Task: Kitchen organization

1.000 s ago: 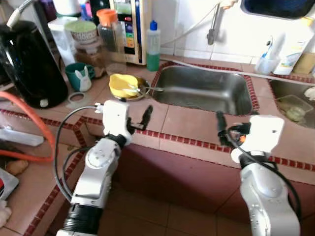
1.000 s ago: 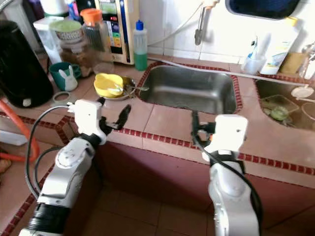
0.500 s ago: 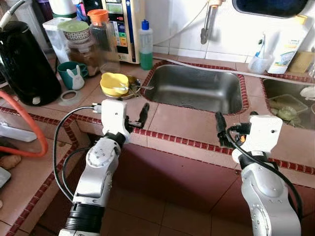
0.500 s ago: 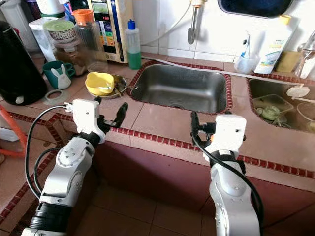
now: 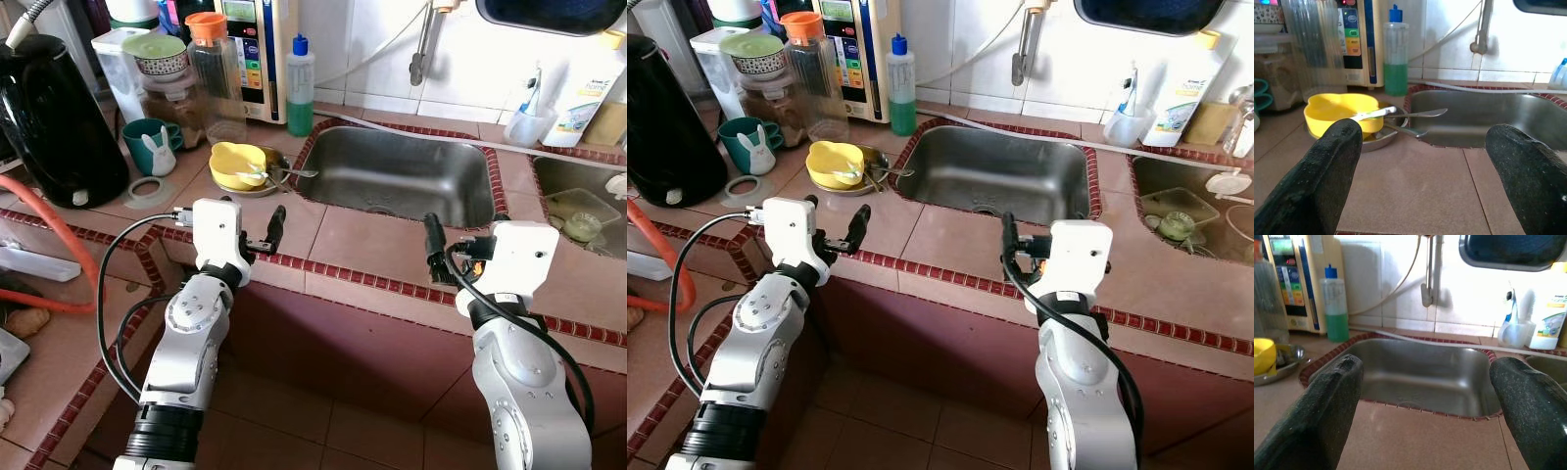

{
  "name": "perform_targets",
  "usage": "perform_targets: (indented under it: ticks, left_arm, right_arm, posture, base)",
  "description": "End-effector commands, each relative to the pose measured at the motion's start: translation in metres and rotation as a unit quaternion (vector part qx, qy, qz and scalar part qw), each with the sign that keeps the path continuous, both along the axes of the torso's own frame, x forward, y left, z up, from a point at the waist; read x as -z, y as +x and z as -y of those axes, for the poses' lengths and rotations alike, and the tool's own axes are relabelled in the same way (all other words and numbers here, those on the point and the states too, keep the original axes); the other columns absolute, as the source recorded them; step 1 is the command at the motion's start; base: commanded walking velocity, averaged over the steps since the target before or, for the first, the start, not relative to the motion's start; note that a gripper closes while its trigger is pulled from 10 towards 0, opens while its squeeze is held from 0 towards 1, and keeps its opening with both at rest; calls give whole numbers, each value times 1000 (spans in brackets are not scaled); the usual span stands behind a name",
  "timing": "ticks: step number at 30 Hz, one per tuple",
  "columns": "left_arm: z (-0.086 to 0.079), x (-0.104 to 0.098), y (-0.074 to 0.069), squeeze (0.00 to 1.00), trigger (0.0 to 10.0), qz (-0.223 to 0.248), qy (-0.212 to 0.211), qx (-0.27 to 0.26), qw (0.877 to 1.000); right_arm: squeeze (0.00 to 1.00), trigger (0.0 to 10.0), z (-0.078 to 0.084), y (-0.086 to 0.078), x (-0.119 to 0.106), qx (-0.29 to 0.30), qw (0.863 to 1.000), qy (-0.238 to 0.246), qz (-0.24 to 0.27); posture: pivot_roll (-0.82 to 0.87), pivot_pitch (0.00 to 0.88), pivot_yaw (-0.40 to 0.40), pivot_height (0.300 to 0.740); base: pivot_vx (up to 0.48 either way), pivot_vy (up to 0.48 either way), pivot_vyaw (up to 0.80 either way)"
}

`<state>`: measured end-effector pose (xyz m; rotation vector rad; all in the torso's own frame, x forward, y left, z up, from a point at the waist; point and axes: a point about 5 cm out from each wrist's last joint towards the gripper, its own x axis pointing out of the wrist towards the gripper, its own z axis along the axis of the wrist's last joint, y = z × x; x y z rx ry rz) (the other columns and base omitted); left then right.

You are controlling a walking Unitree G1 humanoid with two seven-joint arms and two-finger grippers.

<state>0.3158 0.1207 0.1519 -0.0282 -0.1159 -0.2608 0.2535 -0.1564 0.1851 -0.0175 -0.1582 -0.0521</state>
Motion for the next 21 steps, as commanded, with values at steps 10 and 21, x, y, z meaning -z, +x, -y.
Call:
perform_targets:
  ticks: [10,21]
  left_arm:
    - [13,-16,-5,0,10000,52,24,31,998]
    - [22,-17,-9,0,10000,62,25,71,995]
  right_arm:
    - [0,10000,0,-4,-7,-2,999,-41,11]
    - [0,10000,3,-5,-8,0,999,-46,16]
  posture:
    - [39,1,4,740]
    - [35,0,3,740]
  base:
    - [0,0,0]
    - [0,0,0]
